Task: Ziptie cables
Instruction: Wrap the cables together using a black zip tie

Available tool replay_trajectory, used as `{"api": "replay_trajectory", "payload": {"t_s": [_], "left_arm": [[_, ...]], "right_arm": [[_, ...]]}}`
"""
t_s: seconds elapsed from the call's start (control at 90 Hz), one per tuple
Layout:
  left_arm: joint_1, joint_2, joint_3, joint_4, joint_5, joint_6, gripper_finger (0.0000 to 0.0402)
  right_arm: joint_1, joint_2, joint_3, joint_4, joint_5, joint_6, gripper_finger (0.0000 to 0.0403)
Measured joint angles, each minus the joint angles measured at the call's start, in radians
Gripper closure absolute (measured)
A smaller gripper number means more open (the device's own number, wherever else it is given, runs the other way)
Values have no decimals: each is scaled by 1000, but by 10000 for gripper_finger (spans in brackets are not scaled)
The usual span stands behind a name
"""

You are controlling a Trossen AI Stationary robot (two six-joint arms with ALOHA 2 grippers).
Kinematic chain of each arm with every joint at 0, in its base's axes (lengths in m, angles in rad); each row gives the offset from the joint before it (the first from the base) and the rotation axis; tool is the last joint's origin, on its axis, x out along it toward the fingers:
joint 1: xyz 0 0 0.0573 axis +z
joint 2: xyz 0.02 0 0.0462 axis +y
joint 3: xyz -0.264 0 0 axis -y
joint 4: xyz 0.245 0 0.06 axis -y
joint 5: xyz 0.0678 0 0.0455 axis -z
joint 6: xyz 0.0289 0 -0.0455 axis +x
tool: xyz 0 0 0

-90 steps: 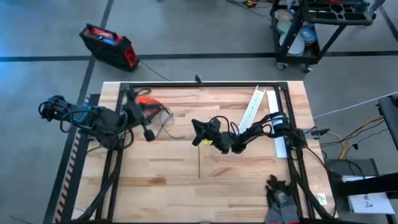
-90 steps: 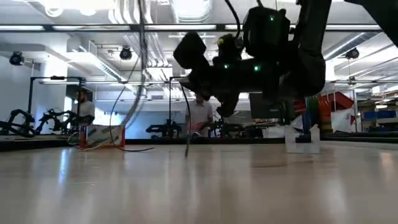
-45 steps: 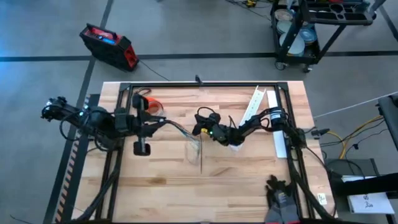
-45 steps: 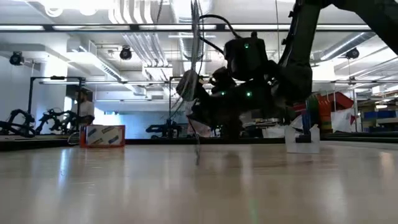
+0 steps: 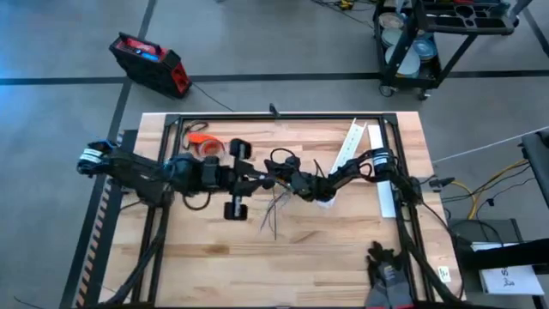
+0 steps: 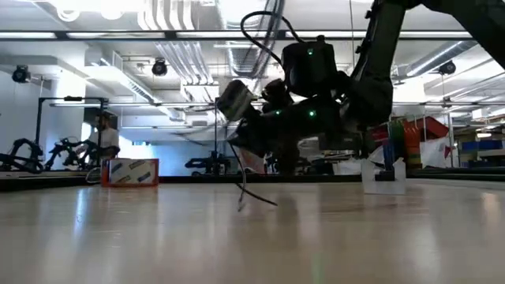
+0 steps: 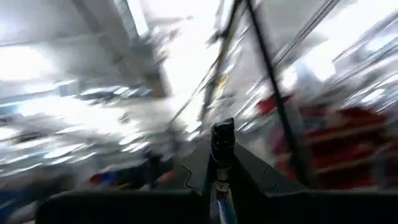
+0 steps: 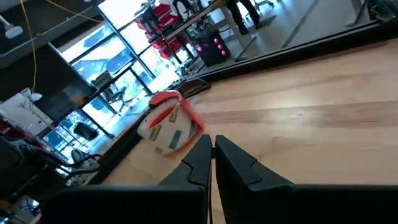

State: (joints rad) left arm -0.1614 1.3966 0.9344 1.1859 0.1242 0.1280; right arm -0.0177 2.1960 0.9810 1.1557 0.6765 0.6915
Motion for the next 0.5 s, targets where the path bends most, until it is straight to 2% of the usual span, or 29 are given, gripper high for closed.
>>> {"api": "replay_trajectory", "payload": {"t_s": [0.1, 0.311, 0.5], "left_arm": [[27, 52, 0, 119, 73, -101, 379], [42, 134, -14, 169, 76, -147, 379], [41, 146, -113, 161, 73, -172, 379]], "right_arm": [[0, 0, 0, 0, -2, 1, 403], [0, 0, 0, 0, -4, -8, 403], [0, 0, -1, -1, -26, -11, 403]]}}
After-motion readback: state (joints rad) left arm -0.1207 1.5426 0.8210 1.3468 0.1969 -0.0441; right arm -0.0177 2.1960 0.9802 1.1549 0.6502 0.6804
